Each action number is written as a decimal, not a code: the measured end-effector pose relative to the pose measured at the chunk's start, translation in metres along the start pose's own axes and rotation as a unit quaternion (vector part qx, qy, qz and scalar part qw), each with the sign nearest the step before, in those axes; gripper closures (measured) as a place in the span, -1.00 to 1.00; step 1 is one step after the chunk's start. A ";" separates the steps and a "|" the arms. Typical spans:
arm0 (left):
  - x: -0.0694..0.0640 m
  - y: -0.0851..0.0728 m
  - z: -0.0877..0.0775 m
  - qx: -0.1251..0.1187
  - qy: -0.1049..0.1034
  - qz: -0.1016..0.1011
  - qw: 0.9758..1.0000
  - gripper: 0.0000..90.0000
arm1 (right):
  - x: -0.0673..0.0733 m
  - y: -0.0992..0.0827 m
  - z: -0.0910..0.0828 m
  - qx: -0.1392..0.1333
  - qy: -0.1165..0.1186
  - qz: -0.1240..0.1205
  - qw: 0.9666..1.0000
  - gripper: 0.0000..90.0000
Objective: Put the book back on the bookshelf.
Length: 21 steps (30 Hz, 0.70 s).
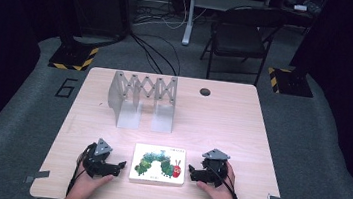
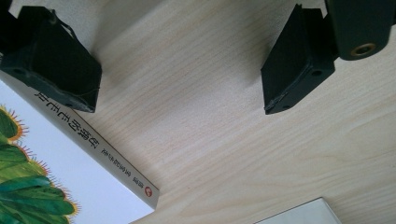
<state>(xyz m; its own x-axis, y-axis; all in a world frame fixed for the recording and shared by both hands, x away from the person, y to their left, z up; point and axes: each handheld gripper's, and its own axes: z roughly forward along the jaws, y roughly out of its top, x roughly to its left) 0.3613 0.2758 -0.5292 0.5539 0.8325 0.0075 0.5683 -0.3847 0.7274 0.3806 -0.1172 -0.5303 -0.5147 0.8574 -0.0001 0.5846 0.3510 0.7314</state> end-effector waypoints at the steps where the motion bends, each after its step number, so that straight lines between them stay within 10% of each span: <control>1: 0.000 0.000 0.002 -0.007 0.006 0.001 1.000 -0.75 | 0.000 0.000 0.000 0.000 0.000 0.000 1.000 -0.85; 21: 0.002 0.002 0.002 -0.003 0.002 -0.001 1.000 -0.76 | 0.006 0.001 0.001 0.005 -0.005 0.011 1.000 -0.91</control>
<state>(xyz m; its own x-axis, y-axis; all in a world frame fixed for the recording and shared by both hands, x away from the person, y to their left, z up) 0.3648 0.2759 -0.5296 0.5505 0.8348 0.0080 0.5664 -0.3805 0.7310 0.3795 -0.1113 -0.5302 -0.4949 0.8689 0.0085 0.6018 0.3357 0.7247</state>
